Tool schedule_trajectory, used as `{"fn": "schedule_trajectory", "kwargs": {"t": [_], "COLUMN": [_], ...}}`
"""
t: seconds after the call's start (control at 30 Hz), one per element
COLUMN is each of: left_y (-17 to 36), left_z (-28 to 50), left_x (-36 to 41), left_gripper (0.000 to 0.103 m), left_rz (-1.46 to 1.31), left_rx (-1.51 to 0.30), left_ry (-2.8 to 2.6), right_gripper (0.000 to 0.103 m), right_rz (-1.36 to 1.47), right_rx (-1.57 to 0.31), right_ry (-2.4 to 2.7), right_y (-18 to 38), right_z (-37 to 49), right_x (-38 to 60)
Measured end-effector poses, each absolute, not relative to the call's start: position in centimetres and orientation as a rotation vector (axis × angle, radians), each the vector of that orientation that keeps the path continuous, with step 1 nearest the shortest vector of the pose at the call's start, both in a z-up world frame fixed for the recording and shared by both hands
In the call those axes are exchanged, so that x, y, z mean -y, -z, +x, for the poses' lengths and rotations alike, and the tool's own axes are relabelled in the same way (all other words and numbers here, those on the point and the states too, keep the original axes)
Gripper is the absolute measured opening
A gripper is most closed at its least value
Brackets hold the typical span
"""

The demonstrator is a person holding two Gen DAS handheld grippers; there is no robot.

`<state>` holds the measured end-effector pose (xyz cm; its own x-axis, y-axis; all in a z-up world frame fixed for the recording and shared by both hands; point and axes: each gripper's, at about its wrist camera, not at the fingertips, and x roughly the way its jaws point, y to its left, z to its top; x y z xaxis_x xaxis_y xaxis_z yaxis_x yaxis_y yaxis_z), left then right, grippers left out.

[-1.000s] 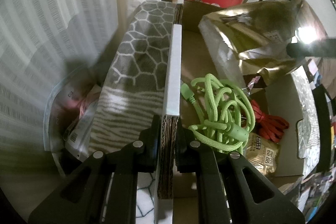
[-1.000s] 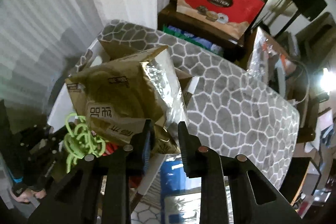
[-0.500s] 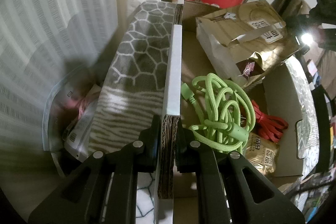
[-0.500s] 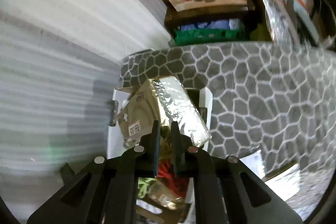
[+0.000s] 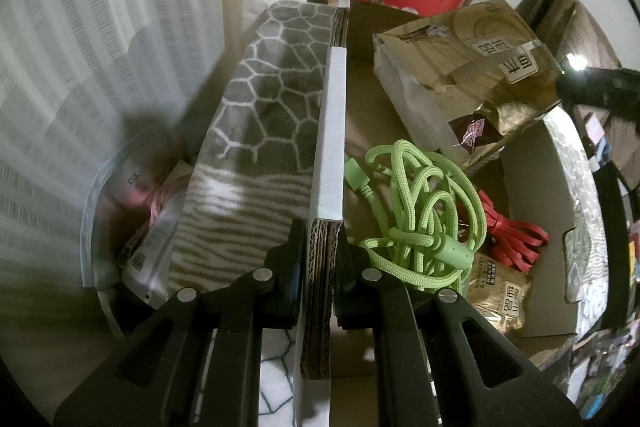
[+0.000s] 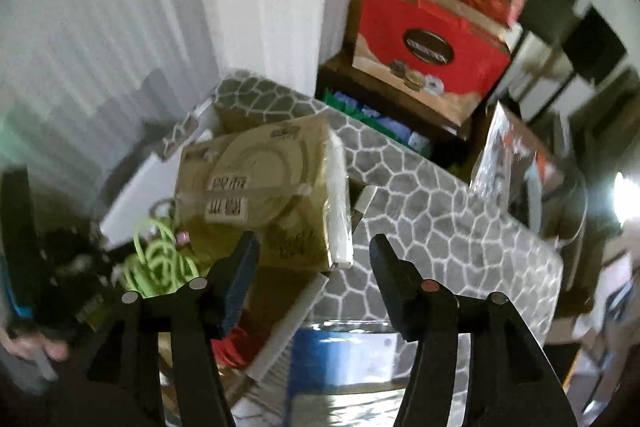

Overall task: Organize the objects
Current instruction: 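Carry the gold foil bag over the box with the right tool, then lower the gold foil bag into the box and open the right tool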

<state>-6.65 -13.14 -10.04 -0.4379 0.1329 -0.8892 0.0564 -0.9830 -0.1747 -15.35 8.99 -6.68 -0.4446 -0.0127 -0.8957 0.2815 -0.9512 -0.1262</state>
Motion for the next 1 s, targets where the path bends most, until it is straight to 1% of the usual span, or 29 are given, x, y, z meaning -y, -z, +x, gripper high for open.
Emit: {"fn": "schedule_trajectory", "kwargs": {"t": [0.03,0.1,0.33,0.4,0.43,0.47,0.5,0.63,0.67,0.7,0.77,0.83,0.9,1.0], "left_y": [10.0,10.0,10.0,10.0,10.1,10.1,10.1,10.1,10.1,10.1,10.1,10.1,10.1,10.2], "left_z": [-6.6,-6.7,-6.7,-6.7,-6.7,-6.7,-6.7,-6.7,-6.7,-6.7,-6.7,-6.8,-6.8,-6.7], "left_x": [13.1,13.1,13.2,13.2,13.2,13.2,13.2,13.2,13.2,13.2,13.3,13.4,13.4,13.6], "left_gripper": [0.010,0.010,0.010,0.010,0.010,0.010,0.010,0.010,0.010,0.010,0.010,0.010,0.010,0.010], "left_rz": [-1.640,-1.640,-1.641,-1.641,-1.640,-1.641,-1.642,-1.641,-1.640,-1.640,-1.641,-1.642,-1.642,-1.641], "left_rx": [0.278,0.273,0.273,0.275,0.274,0.274,0.274,0.273,0.273,0.274,0.278,0.279,0.279,0.285], "left_ry": [-2.612,-2.613,-2.611,-2.611,-2.611,-2.611,-2.611,-2.611,-2.610,-2.609,-2.607,-2.605,-2.606,-2.604], "right_gripper": [0.068,0.068,0.067,0.049,0.033,0.025,0.023,0.009,0.007,0.006,0.004,0.003,0.003,0.002], "right_rz": [1.552,1.539,1.447,1.455,1.458,1.468,1.482,1.526,1.538,1.556,1.587,1.581,1.589,1.586], "right_rx": [-0.444,-0.545,-0.808,-0.838,-0.829,-0.781,-0.717,-0.528,-0.474,-0.396,-0.158,-0.040,0.057,0.066], "right_ry": [2.482,2.464,2.425,2.460,2.485,2.504,2.512,2.534,2.544,2.555,2.565,2.553,2.537,2.512], "right_y": [7.2,8.1,10.6,11.0,10.9,10.6,10.3,9.6,9.4,9.2,8.5,8.1,7.8,7.2], "right_z": [-15.3,-15.3,-14.5,-14.8,-15.0,-15.2,-15.4,-15.9,-16.0,-16.1,-16.1,-15.8,-15.3,-14.3], "right_x": [-8.6,-7.9,-5.2,-5.2,-5.3,-5.6,-5.9,-6.8,-7.2,-7.6,-9.3,-10.2,-11.0,-11.4]}}
